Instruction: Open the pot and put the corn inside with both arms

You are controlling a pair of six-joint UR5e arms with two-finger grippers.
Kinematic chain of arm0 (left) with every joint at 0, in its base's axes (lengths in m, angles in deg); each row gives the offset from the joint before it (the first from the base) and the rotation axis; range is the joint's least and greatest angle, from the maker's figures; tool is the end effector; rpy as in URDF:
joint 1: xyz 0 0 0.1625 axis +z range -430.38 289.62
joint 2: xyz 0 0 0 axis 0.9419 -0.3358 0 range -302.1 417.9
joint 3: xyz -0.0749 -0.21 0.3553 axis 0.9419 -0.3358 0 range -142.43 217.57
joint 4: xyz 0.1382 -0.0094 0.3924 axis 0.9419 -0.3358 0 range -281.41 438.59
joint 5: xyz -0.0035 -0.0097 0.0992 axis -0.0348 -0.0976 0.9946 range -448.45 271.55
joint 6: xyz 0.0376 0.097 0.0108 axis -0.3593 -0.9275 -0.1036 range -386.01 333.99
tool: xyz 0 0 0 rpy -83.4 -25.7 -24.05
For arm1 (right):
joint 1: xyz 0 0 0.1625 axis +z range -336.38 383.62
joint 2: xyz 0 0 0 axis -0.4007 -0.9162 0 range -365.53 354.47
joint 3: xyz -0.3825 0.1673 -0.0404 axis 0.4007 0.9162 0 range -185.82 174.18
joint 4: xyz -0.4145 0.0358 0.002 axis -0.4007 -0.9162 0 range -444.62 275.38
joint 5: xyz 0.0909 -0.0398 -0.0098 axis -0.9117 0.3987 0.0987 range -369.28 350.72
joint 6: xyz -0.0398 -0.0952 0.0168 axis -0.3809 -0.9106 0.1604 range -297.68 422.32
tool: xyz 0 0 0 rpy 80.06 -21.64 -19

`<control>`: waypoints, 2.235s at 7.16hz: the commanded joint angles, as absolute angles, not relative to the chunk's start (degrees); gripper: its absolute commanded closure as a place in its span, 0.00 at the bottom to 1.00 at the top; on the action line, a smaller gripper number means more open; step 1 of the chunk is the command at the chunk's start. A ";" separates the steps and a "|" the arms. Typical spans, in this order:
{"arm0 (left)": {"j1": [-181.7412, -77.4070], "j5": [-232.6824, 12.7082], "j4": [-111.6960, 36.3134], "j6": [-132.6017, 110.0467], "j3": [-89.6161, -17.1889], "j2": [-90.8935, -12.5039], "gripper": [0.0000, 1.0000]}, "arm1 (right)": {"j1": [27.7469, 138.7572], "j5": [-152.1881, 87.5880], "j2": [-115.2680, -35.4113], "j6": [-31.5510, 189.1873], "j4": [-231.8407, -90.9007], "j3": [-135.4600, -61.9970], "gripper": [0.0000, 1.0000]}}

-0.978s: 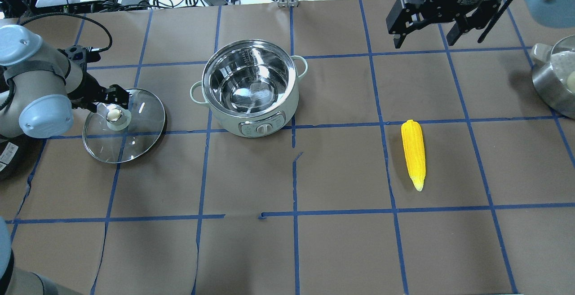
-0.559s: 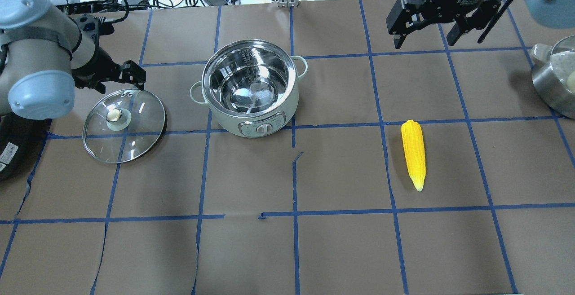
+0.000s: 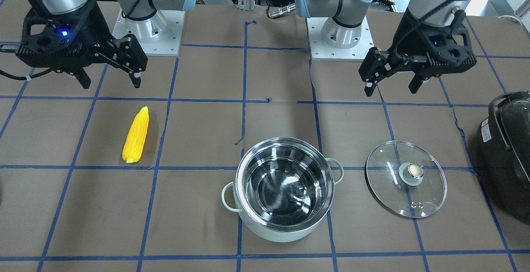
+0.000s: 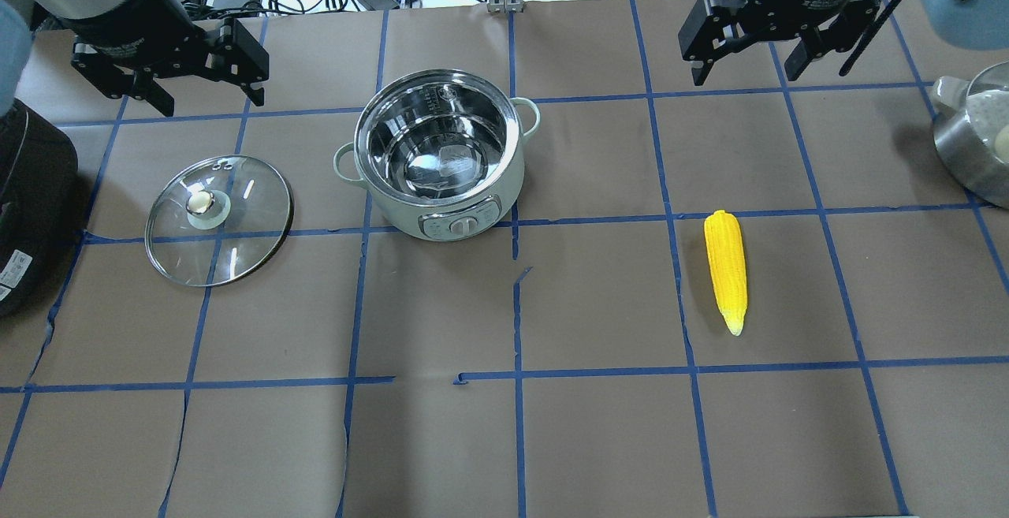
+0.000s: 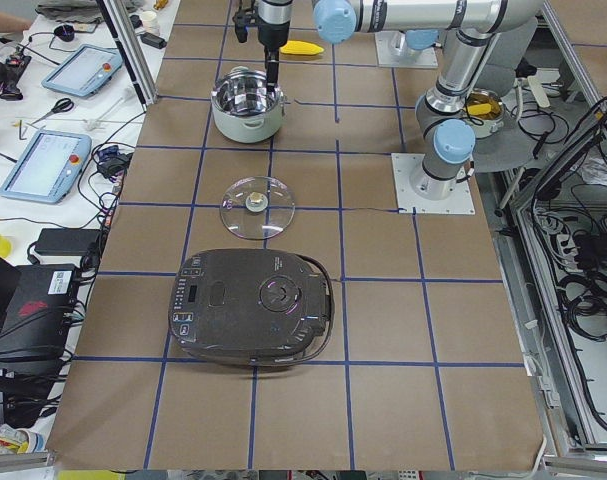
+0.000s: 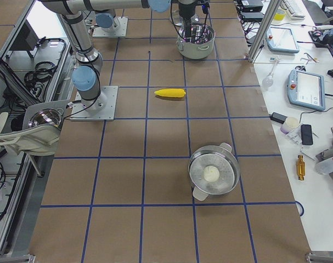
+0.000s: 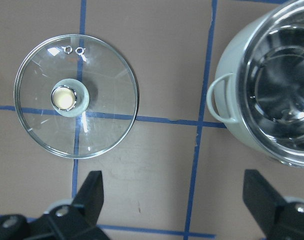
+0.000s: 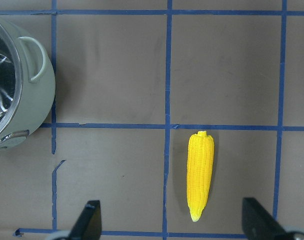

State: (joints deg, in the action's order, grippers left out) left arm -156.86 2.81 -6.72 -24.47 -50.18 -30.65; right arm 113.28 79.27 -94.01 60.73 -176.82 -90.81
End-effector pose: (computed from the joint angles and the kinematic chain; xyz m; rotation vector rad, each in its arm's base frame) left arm -0.1003 -0.5037 0.5184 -0.1397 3.1056 -0.2276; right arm 0.1329 -0.5149 0.5116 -0.0359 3.1139 -0.1551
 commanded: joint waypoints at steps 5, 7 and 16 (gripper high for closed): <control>-166.18 4.89 -7.54 -18.80 -47.95 -29.56 0.00 | 110.99 80.11 -92.99 60.65 -176.20 -90.90 0.00; -166.27 5.06 -7.46 -18.80 -47.69 -29.64 0.00 | 108.98 80.20 -90.88 59.86 -175.94 -91.16 0.00; -166.27 4.89 -7.37 -18.62 -48.48 -28.59 0.00 | 103.69 79.05 -82.20 58.54 -223.83 -130.71 0.02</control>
